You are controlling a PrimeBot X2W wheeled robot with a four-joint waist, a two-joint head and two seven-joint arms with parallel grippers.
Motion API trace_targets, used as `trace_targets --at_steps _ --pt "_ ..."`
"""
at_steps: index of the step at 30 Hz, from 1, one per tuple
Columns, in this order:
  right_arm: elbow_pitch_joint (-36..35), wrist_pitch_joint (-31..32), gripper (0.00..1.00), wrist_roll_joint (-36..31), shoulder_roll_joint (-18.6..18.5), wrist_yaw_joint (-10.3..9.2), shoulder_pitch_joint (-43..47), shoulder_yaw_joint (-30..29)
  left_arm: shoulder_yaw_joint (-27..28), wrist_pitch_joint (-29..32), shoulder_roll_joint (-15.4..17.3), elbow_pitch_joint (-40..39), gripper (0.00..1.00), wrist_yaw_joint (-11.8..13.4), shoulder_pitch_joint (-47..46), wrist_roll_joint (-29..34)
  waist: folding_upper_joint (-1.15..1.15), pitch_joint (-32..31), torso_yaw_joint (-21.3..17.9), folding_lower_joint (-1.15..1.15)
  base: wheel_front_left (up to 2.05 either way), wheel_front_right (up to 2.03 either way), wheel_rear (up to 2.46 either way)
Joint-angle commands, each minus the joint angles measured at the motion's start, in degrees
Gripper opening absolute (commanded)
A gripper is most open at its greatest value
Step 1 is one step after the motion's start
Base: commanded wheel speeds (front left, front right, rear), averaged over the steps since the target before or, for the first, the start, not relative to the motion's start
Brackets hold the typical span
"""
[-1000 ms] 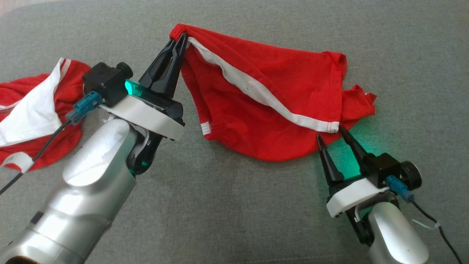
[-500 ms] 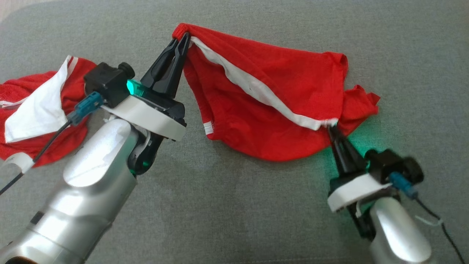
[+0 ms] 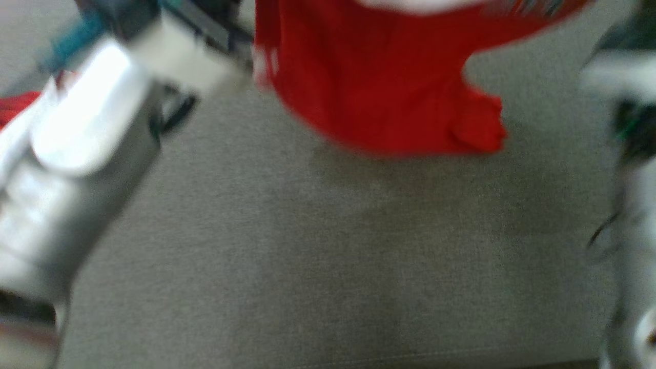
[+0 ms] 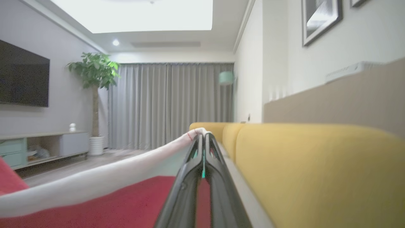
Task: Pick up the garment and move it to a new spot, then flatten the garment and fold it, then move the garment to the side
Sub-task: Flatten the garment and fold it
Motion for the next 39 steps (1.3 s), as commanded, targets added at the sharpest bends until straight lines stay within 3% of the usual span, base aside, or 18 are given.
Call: trace_targets --at_steps 1,7,12,20,30,34,39 --pt "-1.2 -0.2 0.0 0.3 -2.0 0.37 -5.0 -0.3 1.3 -0.3 1.5 -1.4 0.0 0.1 -5.8 1.0 0.0 2.4 -1.4 0.0 0.0 0.0 0.0" --pt "-0.4 -0.2 0.0 0.5 -6.4 0.37 -21.4 -5.7 -0.3 -0.3 -1.7 1.2 0.0 0.1 -21.3 4.8 0.0 7.0 -3.9 0.0 0.0 0.0 0.0" --pt "-3.4 -0.2 0.0 0.5 -8.1 0.37 -23.2 -5.9 0.8 -0.3 -2.3 -1.2 0.0 0.1 -22.8 8.4 0.0 8.6 -5.3 0.0 0.0 0.0 0.0" --pt "-11.1 -0.2 0.0 1.4 -5.3 0.37 3.4 -8.3 -1.3 -0.3 1.2 -11.4 0.0 0.1 1.4 10.9 0.0 8.3 -4.4 0.0 0.0 0.0 0.0" --pt "-19.6 0.2 0.0 1.5 1.0 0.37 32.7 -16.6 -12.5 -0.3 3.2 -14.2 0.0 0.1 29.5 9.6 0.0 1.4 -4.7 0.0 0.0 0.0 0.0" --pt "-25.8 3.0 0.0 1.9 1.3 0.37 40.3 -19.4 -15.6 -0.3 3.9 -16.2 0.0 0.1 35.6 5.9 0.0 -1.4 -4.4 0.0 0.0 0.0 0.0" --pt "-28.5 8.1 0.0 3.0 0.3 0.37 40.5 -20.9 -12.7 -0.3 2.1 -18.9 0.0 0.1 35.8 1.3 0.0 -2.0 -2.2 0.0 0.0 0.0 0.0"
